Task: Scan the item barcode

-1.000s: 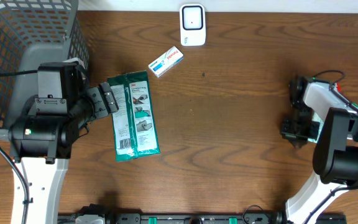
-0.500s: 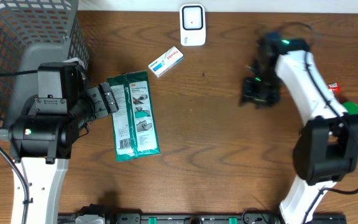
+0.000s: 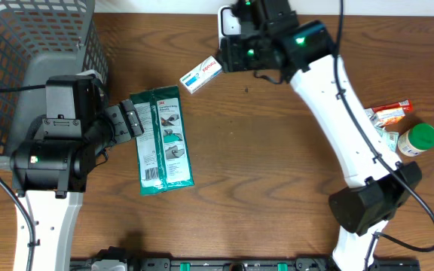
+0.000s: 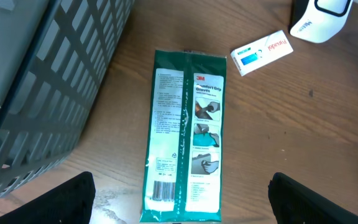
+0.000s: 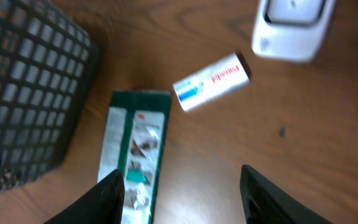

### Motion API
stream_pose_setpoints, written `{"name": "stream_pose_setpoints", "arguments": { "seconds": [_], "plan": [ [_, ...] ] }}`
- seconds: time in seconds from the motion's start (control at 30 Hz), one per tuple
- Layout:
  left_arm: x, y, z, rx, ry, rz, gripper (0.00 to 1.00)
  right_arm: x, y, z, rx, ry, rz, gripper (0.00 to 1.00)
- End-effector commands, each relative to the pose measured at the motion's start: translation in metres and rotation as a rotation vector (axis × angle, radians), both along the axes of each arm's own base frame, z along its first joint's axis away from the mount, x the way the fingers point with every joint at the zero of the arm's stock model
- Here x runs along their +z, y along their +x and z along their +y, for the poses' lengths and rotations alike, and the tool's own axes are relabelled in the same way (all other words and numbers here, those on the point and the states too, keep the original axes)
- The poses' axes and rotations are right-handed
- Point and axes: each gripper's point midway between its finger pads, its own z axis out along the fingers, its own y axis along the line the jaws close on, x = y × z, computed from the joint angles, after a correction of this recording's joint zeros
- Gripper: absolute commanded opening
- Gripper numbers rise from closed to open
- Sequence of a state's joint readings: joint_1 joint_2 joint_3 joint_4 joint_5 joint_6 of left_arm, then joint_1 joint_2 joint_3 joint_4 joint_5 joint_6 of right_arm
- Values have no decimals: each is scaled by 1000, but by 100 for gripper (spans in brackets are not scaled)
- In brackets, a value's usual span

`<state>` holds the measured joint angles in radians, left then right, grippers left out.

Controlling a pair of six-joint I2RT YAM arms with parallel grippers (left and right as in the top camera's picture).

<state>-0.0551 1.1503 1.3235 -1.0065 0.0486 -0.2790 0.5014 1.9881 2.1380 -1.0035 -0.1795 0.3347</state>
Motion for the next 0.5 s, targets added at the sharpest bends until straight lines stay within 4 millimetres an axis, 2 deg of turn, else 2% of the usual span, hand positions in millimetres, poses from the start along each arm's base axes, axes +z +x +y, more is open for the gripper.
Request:
{"name": "stream_pose_setpoints", "arguments": {
  "seconds": [0.0,0.13,0.2,0.23,0.27,0.33,0.37,0.43,0.47],
  "plan": [
    [3,0,2,-9,18,-7,90,-16,14,18,-26,-25,-34,56],
    [3,0,2,-9,18,-7,90,-45,32,48,2,-85,-107,57],
    [3,0,2,-9,18,-7,90,-68,43,67,31,-135,-157,54],
    [3,0,2,-9,18,-7,90,-78,46,73,36,-145,-168,46],
    [3,0,2,-9,18,-7,90,-88,49,80,48,-149,-173,31],
    [3,0,2,-9,18,-7,90,-105,54,90,68,-151,-175,25],
    [3,0,2,-9,18,-7,90,-113,57,95,95,-155,-188,27],
    [3,0,2,-9,18,-7,90,-127,65,106,145,-166,-236,40],
    [3,0,2,-9,18,-7,90,-134,70,112,166,-181,-268,43]
  ]
}}
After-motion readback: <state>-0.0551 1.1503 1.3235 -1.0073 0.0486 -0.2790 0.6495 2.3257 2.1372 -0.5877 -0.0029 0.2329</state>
